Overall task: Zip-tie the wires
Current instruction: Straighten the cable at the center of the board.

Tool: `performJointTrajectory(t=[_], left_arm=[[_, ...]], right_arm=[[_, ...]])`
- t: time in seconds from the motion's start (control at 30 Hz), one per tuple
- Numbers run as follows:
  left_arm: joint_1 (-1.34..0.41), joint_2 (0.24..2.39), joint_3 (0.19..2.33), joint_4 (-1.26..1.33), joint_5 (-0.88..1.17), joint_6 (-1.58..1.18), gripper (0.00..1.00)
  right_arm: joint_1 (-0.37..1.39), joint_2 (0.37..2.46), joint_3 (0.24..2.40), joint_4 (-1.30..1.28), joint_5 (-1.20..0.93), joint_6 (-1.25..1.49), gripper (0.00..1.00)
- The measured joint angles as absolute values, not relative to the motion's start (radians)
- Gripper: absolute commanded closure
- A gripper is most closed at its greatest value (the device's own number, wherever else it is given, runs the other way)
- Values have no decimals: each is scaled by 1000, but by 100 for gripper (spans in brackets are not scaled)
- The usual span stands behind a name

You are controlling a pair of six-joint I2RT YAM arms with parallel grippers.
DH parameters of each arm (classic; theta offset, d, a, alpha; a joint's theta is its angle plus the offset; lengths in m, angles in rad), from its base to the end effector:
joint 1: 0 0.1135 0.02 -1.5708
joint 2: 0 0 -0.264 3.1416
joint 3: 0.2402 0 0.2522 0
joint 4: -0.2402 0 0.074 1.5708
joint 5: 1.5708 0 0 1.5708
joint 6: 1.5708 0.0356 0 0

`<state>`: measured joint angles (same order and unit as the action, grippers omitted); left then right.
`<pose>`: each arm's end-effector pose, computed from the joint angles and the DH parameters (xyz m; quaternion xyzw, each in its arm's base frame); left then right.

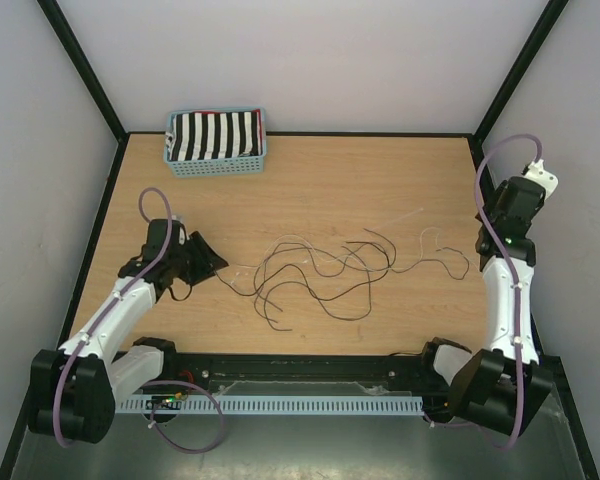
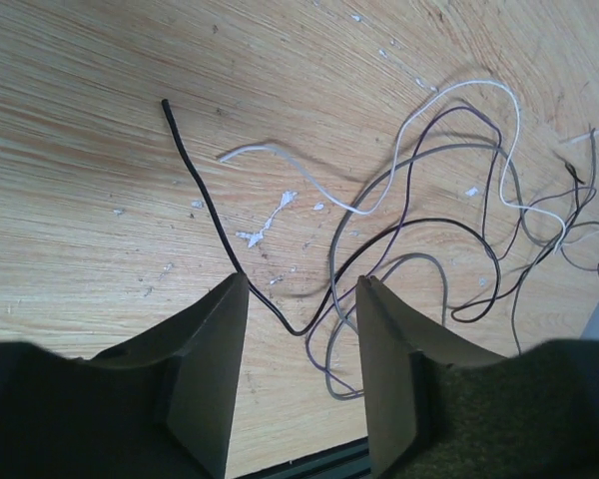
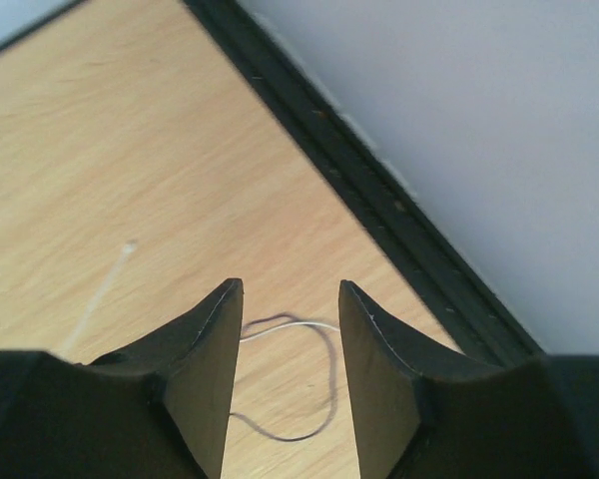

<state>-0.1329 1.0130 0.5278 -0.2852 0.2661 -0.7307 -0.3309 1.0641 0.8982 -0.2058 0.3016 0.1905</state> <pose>0.1997 -0.0361 0.2009 -0.2194 0.8876 -0.2726 0.2996 0.2273 -0.0893 0.3238 0.2923 0.7668 -0.1629 0.5478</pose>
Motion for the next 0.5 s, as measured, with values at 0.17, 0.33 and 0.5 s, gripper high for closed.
performJointTrajectory(t=[0.17,0.33,0.5], left_arm=[[-123,995,558,-311,235,-699,28],[-122,991,705,-323,249,-628,24],[-175,1033,837,-303,278,-566,23]], right_arm=[[-303,1020,899,-197,114,274,37],[-179,1042,896,-161,5,332,33],[-106,1130,861,-83,-65,372,33]])
